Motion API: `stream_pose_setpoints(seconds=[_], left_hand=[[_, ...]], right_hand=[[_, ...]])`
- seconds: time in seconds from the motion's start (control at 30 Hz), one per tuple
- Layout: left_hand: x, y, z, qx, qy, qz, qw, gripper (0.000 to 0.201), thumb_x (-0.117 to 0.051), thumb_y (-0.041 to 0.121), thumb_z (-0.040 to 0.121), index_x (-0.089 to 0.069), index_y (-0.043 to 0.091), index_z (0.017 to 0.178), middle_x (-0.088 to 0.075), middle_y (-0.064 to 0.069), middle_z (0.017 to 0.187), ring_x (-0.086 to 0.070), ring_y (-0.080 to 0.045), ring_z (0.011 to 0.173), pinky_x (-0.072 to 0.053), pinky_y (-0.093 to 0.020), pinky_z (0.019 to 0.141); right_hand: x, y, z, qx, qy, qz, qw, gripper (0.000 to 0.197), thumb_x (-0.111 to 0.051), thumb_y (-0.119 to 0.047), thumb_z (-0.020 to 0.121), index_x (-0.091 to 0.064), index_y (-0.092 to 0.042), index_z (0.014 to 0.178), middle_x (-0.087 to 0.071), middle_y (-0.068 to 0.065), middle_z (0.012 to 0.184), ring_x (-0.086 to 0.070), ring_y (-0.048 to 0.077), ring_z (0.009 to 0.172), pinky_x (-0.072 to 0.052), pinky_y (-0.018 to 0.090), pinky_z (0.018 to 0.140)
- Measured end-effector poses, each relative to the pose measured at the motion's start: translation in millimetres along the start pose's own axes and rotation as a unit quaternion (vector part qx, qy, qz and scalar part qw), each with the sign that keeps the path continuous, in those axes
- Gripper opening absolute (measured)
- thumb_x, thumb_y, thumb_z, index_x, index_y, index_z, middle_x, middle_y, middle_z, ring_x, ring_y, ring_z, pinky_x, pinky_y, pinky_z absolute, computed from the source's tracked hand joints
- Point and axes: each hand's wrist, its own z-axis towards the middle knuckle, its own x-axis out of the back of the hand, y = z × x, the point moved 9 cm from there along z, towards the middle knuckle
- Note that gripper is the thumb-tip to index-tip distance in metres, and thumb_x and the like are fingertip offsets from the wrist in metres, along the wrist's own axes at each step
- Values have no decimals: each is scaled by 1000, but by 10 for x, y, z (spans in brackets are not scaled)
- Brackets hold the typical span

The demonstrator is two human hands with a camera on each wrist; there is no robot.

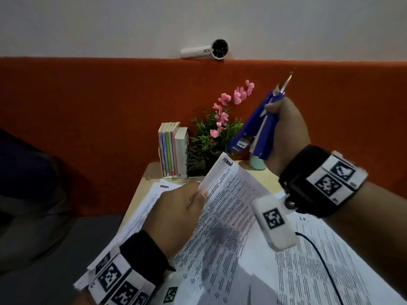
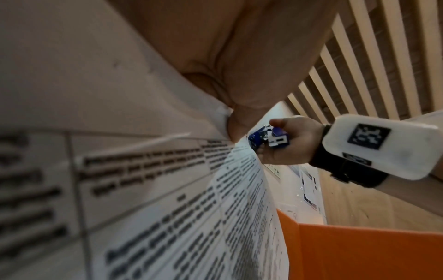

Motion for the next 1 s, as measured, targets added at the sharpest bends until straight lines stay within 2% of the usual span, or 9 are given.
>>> stream_pose_setpoints(seconds=[0.07, 0.17, 0.3, 0.53, 0.67, 0.73, 0.83, 0.9, 1.0], left_hand=[[-27, 41, -7, -3, -4, 13, 1000, 35, -41, 43, 102, -45, 31, 70, -52, 23, 57, -45, -1, 51, -22, -20, 46], [-30, 67, -4, -8, 4, 17, 1000, 35, -42, 43, 102, -44, 31, 69, -46, 10, 52, -44, -4, 50, -22, -22, 47], [-48, 87, 0, -16, 5, 30, 999, 33, -42, 41, 102, -46, 27, 73, -45, 6, 55, -44, -9, 53, -31, -30, 51], [-43, 138, -4, -40, 19, 39, 998, 27, -42, 42, 102, -59, 25, 90, -52, 6, 60, -50, -12, 57, -37, -32, 52], [-47, 134, -35, -48, 21, 41, 998, 27, -39, 42, 102, -59, 26, 92, -62, 4, 70, -59, -17, 66, -48, -36, 60], [-34, 78, -26, -38, 26, 39, 998, 29, -40, 42, 102, -55, 25, 85, -58, 5, 65, -56, -16, 63, -43, -34, 58], [-27, -7, -13, -21, 13, 26, 999, 31, -43, 40, 103, -52, 25, 77, -51, 6, 61, -50, -13, 58, -34, -31, 53], [-22, -129, 10, 11, -14, -35, 999, 28, -44, 39, 103, -60, 25, 85, -58, 3, 66, -55, -17, 62, -38, -28, 56], [188, -579, 164, 120, -10, -197, 973, 26, -50, 41, 97, -67, 22, 103, -70, -8, 90, -66, -30, 82, -50, -33, 74]], right_hand=[[-97, 63, -23, 4, 9, 13, 1000, 10, -51, -33, 91, -50, -23, 95, -53, -2, 81, -57, 18, 74, -56, 39, 72], [-137, 210, -49, -19, 34, 10, 999, 33, -55, -56, 89, -54, -23, 84, -57, -3, 75, -60, 17, 69, -55, 35, 64], [-151, 285, -92, -3, 50, 2, 999, 39, -52, -59, 91, -51, -23, 77, -55, -11, 51, -57, 9, 52, -52, 27, 51], [-173, 252, -105, 48, 64, -60, 995, 48, -48, -63, 91, -54, -19, 72, -53, -2, 62, -55, 19, 61, -50, 39, 66], [-207, 239, -83, 74, 51, -89, 992, 46, -49, -60, 92, -54, -22, 67, -48, -11, 49, -52, 15, 56, -46, 37, 63], [-252, 281, -60, 50, 19, -70, 996, 40, -50, -59, 92, -60, -23, 79, -57, -9, 58, -58, 16, 64, -50, 38, 69], [-170, 243, 7, 30, 29, -7, 999, 32, -49, -58, 93, -56, -27, 93, -63, -2, 89, -64, 20, 88, -55, 46, 85], [1, 169, 84, 23, 61, 24, 998, 31, -49, -60, 92, -52, -29, 96, -61, -2, 95, -64, 18, 88, -56, 41, 79], [314, 118, 193, 18, 86, 17, 996, 37, -57, -62, 87, -53, -26, 95, -54, -3, 79, -60, 17, 71, -55, 36, 70]])
